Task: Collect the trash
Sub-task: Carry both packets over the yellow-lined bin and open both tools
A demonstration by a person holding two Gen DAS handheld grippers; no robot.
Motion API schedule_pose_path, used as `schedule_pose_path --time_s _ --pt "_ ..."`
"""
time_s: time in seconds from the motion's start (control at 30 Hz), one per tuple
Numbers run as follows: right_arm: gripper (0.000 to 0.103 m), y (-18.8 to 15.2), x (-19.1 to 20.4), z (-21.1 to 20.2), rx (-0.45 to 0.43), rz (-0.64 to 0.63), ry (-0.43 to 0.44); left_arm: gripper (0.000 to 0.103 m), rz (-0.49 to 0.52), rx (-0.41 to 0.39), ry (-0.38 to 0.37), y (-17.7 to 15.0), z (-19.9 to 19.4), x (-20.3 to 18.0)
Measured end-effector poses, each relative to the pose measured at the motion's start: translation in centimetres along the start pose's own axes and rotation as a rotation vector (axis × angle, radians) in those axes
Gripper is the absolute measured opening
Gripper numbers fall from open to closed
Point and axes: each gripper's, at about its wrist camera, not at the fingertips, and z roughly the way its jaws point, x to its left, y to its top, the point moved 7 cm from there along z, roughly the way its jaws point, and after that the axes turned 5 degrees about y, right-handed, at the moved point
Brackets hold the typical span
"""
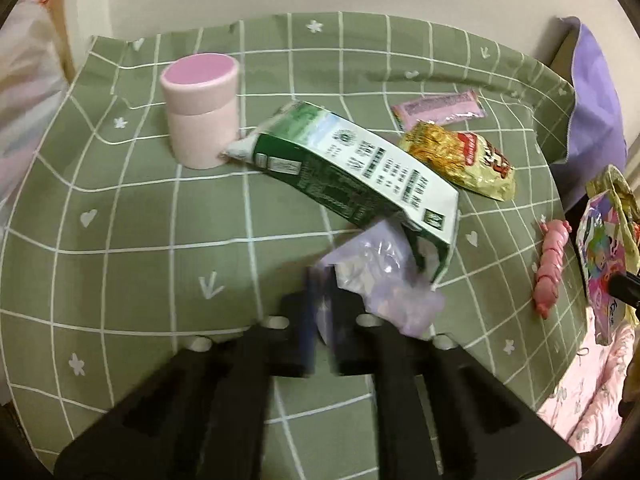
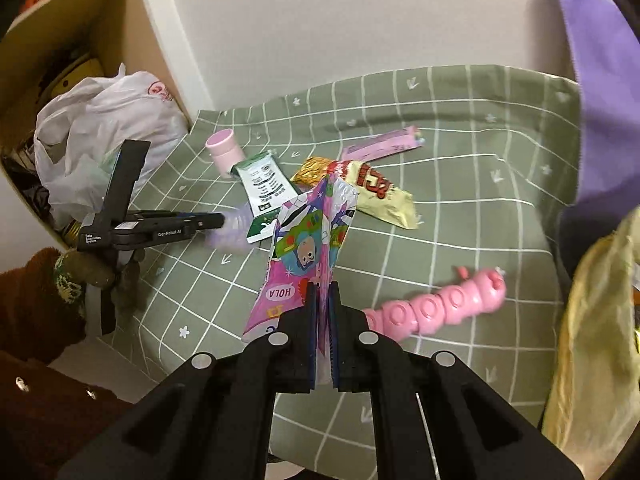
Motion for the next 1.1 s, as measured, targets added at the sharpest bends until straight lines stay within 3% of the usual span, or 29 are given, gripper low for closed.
schedule_pose_path --time_s 0.17,0.23,0.37,0.47,0.63,0.83,0.9,1.03,1.1 --pt "0.007 1.0 -1.1 -2.2 -0.067 0.02 -0.045 0.001 0.028 -0.084 -0.049 2.3 -3.3 -2.1" --pt "0.007 1.9 -1.6 -3.9 -0.112 0.027 -0.067 0.001 0.034 -0.157 -0.045 4.0 -6.1 -2.9" --pt "0.007 3.2 -3.0 -7.3 -0.205 0.054 -0.113 0.001 0.035 -0.266 -0.119 6.5 -10.5 -5.0" --pt "0.007 3.4 -4.2 -9.5 -0.252 0.078 -0.157 0.001 0.083 -0.34 -0.191 8.5 -13.4 -8.4" --pt "0.007 3.2 -6.9 -13.7 -0.329 0.135 -0.259 0.001 0.248 -0.455 -0.319 11.2 -17.4 -16.8" --pt "0.007 2.3 -9.6 -18.9 -0.391 0.177 -0.386 0.001 0.398 -0.47 -0.454 12.7 -18.9 -26.2" --pt "0.007 2.0 -10.7 -20.5 -0.406 0.191 -0.428 0.002 0.425 -0.462 -0.508 13.0 -19.1 -29.0" --pt "0.007 0.6 -13.2 -23.8 -0.434 0.237 -0.511 0.001 0.466 -0.47 -0.543 12.4 -18.9 -32.8" --pt "0.007 -0.2 -14.5 -25.1 -0.443 0.262 -0.543 0.001 0.457 -0.436 -0.575 11.8 -17.9 -34.3"
